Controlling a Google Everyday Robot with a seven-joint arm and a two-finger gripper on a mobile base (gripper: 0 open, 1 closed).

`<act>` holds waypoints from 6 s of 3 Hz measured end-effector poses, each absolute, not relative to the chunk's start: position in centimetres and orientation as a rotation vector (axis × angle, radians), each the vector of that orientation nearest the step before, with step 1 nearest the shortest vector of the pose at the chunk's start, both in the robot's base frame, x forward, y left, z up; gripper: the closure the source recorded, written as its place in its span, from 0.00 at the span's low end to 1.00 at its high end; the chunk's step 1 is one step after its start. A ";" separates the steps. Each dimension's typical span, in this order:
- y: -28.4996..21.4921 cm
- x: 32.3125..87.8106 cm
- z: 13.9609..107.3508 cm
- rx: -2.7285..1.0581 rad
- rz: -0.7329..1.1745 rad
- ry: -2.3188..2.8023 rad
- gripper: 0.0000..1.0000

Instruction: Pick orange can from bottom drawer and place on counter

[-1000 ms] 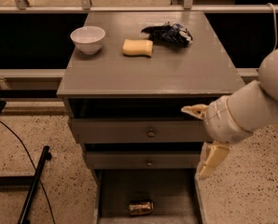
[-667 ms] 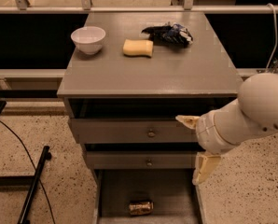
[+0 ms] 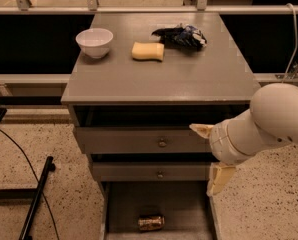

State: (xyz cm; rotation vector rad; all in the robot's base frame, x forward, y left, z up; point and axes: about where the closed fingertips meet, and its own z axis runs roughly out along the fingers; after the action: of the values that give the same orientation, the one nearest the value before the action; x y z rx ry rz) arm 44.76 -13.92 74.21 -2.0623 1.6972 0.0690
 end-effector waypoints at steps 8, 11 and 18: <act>-8.7 45.5 32.9 -1.824 0.633 1.513 0.00; -7.1 45.3 28.0 -1.775 0.691 1.503 0.00; -6.3 48.8 13.2 -1.561 0.931 1.547 0.32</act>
Offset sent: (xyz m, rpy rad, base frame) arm 0.0250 -0.0164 -0.2635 -0.1463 0.0136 0.1407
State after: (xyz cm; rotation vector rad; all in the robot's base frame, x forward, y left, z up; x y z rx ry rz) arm 48.76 -6.29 13.24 -1.5607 1.5475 0.9310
